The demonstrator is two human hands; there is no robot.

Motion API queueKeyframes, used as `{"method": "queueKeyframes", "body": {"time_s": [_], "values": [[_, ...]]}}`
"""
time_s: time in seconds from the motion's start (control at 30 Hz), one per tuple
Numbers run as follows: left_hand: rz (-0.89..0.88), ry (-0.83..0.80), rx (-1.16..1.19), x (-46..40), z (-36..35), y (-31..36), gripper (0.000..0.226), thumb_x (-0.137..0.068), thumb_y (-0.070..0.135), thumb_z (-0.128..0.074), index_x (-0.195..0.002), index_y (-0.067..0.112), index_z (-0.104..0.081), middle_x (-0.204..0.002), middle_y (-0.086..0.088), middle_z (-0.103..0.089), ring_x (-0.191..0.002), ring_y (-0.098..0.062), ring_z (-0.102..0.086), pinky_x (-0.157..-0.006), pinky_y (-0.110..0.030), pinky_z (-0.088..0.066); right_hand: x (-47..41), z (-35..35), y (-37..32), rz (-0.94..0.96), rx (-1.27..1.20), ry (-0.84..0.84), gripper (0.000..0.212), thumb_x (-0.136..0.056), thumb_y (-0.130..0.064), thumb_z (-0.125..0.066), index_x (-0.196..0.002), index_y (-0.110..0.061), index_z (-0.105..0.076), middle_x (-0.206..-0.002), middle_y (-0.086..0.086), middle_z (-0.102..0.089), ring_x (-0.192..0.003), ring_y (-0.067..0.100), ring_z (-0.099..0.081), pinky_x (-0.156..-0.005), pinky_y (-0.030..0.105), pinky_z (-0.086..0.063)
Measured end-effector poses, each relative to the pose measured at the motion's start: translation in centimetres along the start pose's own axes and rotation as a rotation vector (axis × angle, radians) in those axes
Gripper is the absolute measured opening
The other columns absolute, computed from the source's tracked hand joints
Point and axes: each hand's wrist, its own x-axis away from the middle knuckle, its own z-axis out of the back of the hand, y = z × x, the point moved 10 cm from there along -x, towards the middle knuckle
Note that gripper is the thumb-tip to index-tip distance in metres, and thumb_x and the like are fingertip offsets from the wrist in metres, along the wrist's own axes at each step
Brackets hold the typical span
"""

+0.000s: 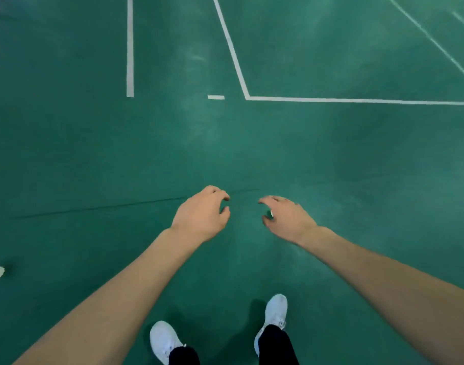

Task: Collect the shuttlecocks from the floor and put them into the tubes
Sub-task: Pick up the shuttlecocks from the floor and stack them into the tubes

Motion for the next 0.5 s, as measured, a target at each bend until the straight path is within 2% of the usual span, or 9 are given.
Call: {"method": "queueKeyframes", "body": {"time_s": [0.07,0.2,0.27,0.33,0.5], "values": [[0.042,-0.058,0.032,-1.8,-6.6,-2.5,0.039,-0.098,0.042,-0.050,-0.136,0.032,-0.056,-0.148,0.011,-0.047,-0.125,-0.017,-0.056,-0.102,-0.040,-0.049,-3.6,-5.1,2.8,-0.029,0.038,-0.043,0.057,-0.100,-0.034,-0.053,-0.155,-0.024,-0.038,-0.153,0.005,-0.050,-0.139,0.026,-0.047,-0.113,0.042,-0.039],[0.198,-0.172,0.143,-4.5,-20.1,-8.5,0.058,-0.098,0.045,-0.053,-0.153,0.033,-0.040,-0.167,0.007,-0.023,-0.144,-0.017,-0.040,-0.115,-0.034,-0.036,-10.2,-16.2,6.2,0.004,0.062,-0.112,0.062,-0.101,-0.036,-0.053,-0.157,-0.022,-0.031,-0.153,0.008,-0.048,-0.141,0.028,-0.044,-0.115,0.044,-0.036],[0.324,-0.198,0.222,-5.4,-27.0,-11.6,0.064,-0.098,0.046,-0.053,-0.157,0.035,-0.031,-0.169,0.007,-0.013,-0.134,-0.018,-0.052,-0.110,-0.033,-0.041,-14.2,-22.4,7.2,0.062,0.090,-0.157,0.063,-0.102,-0.037,-0.053,-0.158,-0.021,-0.029,-0.154,0.008,-0.047,-0.143,0.028,-0.042,-0.116,0.046,-0.035],[0.373,-0.227,0.242,-7.3,-34.1,-13.3,0.070,-0.097,0.045,-0.053,-0.159,0.035,-0.023,-0.170,0.006,-0.004,-0.123,-0.021,-0.060,-0.104,-0.035,-0.047,-18.5,-28.4,8.6,0.114,0.109,-0.183,0.061,-0.102,-0.037,-0.054,-0.156,-0.021,-0.030,-0.154,0.007,-0.047,-0.143,0.028,-0.042,-0.116,0.047,-0.035],[0.333,-0.225,0.203,-18.1,-50.2,-17.0,0.072,-0.096,0.036,-0.055,-0.160,0.035,-0.021,-0.170,0.006,0.005,-0.120,-0.027,-0.061,-0.103,-0.039,-0.047,-30.4,-42.4,15.4,0.126,0.035,-0.139,0.061,-0.102,-0.037,-0.054,-0.156,-0.021,-0.032,-0.161,0.005,-0.039,-0.147,0.027,-0.038,-0.116,0.047,-0.036]]}}
